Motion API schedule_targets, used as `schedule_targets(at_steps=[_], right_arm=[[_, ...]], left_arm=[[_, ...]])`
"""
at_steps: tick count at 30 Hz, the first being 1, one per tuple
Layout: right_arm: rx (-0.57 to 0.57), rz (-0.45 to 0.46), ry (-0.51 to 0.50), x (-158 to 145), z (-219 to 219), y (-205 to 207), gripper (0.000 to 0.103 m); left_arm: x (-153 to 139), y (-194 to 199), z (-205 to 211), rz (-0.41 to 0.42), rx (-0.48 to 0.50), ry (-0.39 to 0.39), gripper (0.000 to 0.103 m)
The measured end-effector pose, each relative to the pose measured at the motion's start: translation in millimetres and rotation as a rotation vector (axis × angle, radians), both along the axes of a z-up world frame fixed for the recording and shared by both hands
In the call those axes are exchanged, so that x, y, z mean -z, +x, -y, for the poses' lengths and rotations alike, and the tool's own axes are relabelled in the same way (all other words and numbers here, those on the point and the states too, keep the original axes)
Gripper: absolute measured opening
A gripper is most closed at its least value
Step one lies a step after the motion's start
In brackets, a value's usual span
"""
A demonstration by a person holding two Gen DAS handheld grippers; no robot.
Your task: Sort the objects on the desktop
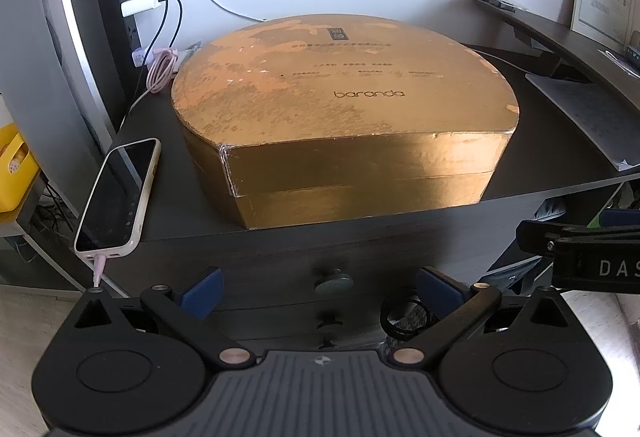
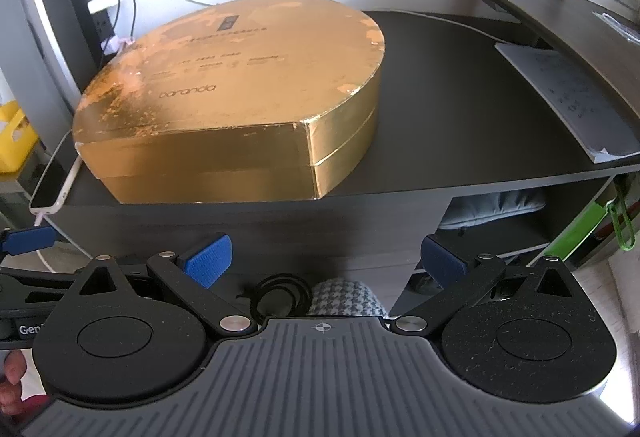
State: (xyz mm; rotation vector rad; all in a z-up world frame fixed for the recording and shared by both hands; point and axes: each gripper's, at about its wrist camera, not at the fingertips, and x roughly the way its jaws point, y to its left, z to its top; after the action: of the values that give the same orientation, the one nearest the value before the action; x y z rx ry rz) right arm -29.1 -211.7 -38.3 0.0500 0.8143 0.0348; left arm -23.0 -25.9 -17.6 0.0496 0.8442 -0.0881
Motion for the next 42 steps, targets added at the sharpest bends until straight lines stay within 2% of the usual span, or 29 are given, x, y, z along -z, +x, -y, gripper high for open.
schedule_targets(at_steps=[29,42], right_arm=[[-0.010,-0.013,-0.012,-2.1,-10.4,8.7,0.103],[-0.009,-0.014,0.003,3.3,-1.2,7.9,0.103]], left_arm=[[1.5,7.3,-2.7,-0.012,0.005,0.002,0.102],[1.9,6.9,2.1,-0.012,0.010,0.011,0.102]])
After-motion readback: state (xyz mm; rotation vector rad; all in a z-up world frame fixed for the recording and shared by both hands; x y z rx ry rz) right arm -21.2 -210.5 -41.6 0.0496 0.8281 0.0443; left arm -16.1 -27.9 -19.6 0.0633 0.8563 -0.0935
